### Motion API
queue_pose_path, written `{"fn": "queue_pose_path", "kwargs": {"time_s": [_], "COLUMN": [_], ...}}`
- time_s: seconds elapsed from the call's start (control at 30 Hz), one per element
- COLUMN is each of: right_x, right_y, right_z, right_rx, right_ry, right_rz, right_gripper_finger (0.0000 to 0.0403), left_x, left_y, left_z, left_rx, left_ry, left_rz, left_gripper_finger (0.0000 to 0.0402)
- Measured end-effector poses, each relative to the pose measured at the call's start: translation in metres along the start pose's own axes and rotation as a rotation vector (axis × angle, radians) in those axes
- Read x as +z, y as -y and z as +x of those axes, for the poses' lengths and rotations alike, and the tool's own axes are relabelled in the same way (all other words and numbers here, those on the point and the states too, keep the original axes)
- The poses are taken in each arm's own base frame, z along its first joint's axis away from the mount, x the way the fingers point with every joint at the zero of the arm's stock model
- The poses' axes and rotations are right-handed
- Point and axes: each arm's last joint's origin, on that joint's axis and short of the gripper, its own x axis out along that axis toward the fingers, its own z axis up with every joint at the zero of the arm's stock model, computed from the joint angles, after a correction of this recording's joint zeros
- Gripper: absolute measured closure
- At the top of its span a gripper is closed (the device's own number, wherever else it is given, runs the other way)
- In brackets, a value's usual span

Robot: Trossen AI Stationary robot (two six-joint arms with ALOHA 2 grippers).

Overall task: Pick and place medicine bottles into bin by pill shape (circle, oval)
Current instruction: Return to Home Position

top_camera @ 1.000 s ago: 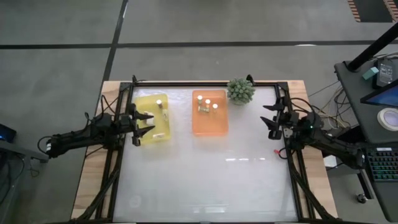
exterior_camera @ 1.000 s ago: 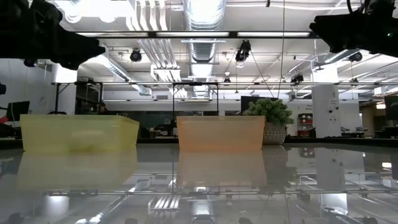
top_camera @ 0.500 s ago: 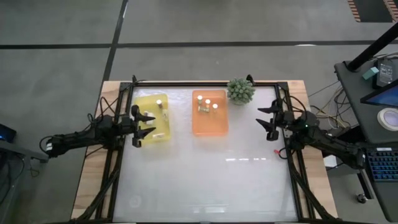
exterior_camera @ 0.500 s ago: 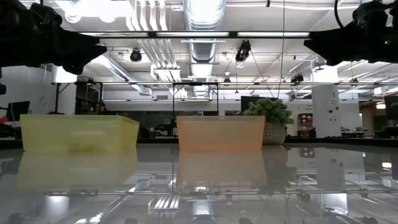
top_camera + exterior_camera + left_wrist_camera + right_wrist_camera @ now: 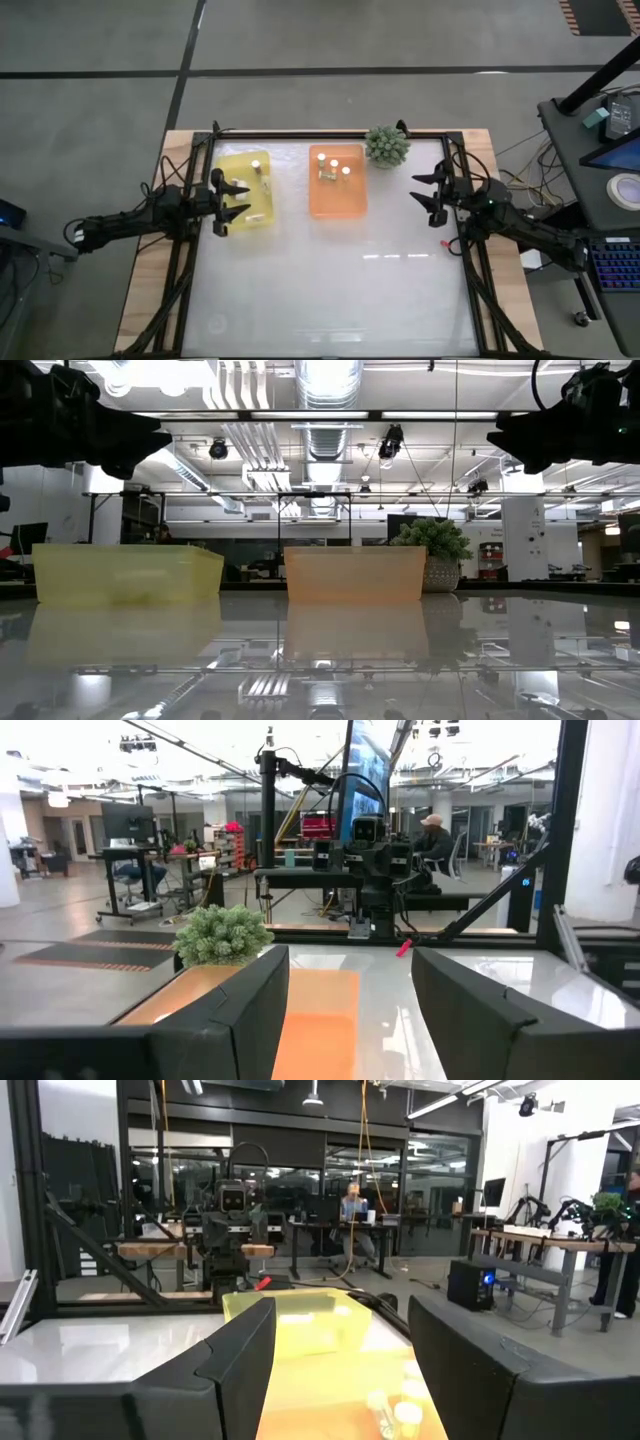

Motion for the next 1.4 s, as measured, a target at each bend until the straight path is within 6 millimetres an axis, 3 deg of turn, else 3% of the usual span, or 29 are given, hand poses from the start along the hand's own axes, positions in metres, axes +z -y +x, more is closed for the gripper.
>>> {"fn": "queue_pose_path", "kwargs": {"time_s": [1.4], "right_x": [-0.0016], "right_y": [0.0000], "right_z": [0.0000], "right_rx": [0.000], "right_ry": [-0.012], "right_rz": [0.003], "right_gripper_finger": [0.0184], "left_x": [-0.0010], "left_y": [0.0000], "left_z": [0.0001], "left_rx": [0.001], "left_ry": [-0.003], "left_rz": [0.026], "left_gripper_finger": [0.0204]}}
